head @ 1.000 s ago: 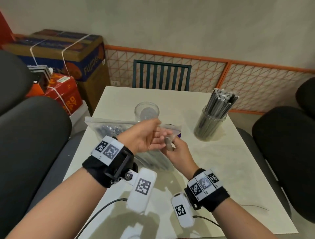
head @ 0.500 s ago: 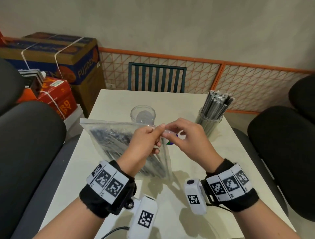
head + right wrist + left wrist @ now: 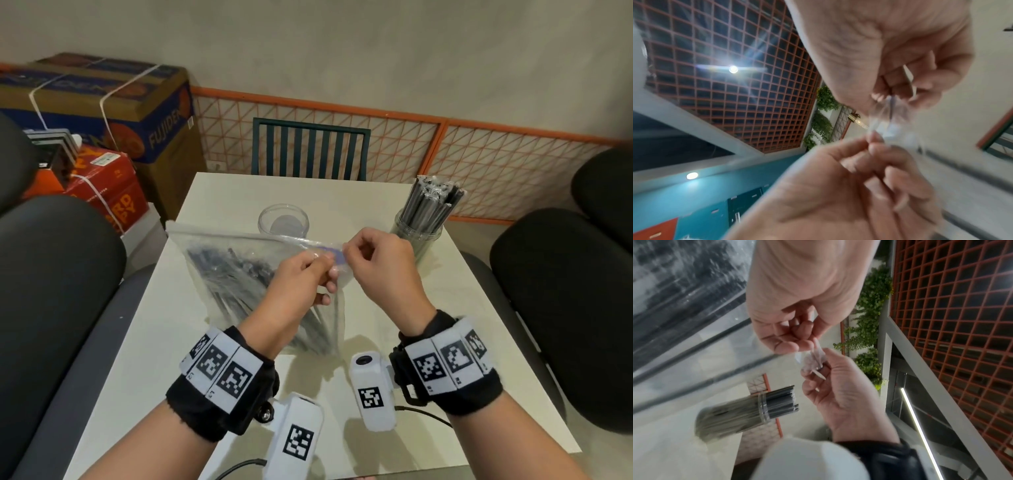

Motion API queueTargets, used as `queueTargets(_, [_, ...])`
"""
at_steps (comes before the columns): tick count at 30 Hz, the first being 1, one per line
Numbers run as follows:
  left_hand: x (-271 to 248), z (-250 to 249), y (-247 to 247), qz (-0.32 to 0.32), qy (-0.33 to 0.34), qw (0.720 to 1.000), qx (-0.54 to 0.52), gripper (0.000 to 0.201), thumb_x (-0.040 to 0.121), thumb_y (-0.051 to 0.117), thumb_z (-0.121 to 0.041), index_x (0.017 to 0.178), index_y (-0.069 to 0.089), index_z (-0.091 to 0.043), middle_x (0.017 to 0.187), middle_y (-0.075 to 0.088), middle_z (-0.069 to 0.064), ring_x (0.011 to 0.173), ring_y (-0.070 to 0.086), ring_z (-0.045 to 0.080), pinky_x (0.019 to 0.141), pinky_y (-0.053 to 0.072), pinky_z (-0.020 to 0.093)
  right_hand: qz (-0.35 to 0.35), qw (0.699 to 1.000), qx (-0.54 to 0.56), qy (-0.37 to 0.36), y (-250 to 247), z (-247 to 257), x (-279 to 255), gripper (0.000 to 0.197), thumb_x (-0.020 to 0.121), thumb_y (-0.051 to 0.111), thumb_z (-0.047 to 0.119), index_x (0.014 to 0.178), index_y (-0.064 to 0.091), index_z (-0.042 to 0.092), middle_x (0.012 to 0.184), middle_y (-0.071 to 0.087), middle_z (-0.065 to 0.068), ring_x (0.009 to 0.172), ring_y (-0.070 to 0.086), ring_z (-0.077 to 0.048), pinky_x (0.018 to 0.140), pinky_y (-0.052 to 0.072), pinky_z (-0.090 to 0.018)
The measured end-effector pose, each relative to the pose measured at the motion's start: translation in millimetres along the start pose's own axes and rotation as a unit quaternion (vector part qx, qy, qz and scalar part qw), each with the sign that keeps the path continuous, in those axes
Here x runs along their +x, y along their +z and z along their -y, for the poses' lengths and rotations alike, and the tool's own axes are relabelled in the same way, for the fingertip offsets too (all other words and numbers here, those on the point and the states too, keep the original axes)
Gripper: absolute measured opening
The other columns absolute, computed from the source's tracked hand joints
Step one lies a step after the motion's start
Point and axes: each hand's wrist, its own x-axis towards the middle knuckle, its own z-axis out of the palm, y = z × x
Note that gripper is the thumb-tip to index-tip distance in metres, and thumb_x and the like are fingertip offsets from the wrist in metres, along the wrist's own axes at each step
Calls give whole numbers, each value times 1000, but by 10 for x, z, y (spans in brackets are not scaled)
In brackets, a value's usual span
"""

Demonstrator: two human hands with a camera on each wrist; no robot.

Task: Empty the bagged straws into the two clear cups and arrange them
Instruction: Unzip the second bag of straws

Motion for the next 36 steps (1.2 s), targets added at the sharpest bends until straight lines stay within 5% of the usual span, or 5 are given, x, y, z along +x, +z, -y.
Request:
queueTargets(7, [-9,3,-87,31,-13,999,41,29,95,48,-22,69,55,-11,52,47,-4,48,51,5,50,42,22,110,993,5,-30,-15,44,3,12,89,53,17,90,65,16,79,63,7,61,50,-1,57,37,-10])
queueTargets(15, [112,-98,-304,-62,-66,995,-43,27,96,45,-27,72,51,-14,46,43,-6,40,48,7,37,40,19,95,994,27,-56,78,23,-5,12,90,58,19,80,65,18,60,52,14,56,48,6,55,34,-8])
queueTargets(20, [-11,-10,-151,-40,-54,997,-39,27,96,46,-22,70,52,-14,53,42,-2,43,46,7,37,38,18,6,999,-30,33,110,-57,219,15,91,54,20,88,68,16,81,70,-2,84,64,-22,77,49,-34])
queueTargets(24, [-10,34,-142,-38,-51,998,-7,27,96,47,-24,73,57,-14,57,44,-1,47,48,7,41,44,19,84,989,-117,-37,153,84,136,19,90,55,31,106,65,34,107,67,9,112,51,-18,102,30,-49])
queueTargets(36, [48,-52,-328,-113,-14,993,-32,29,95,43,-17,70,55,-13,52,42,-1,41,42,10,37,36,19,44,997,-24,-54,261,97,251,16,90,54,20,86,67,27,79,64,13,82,62,-16,90,46,-48])
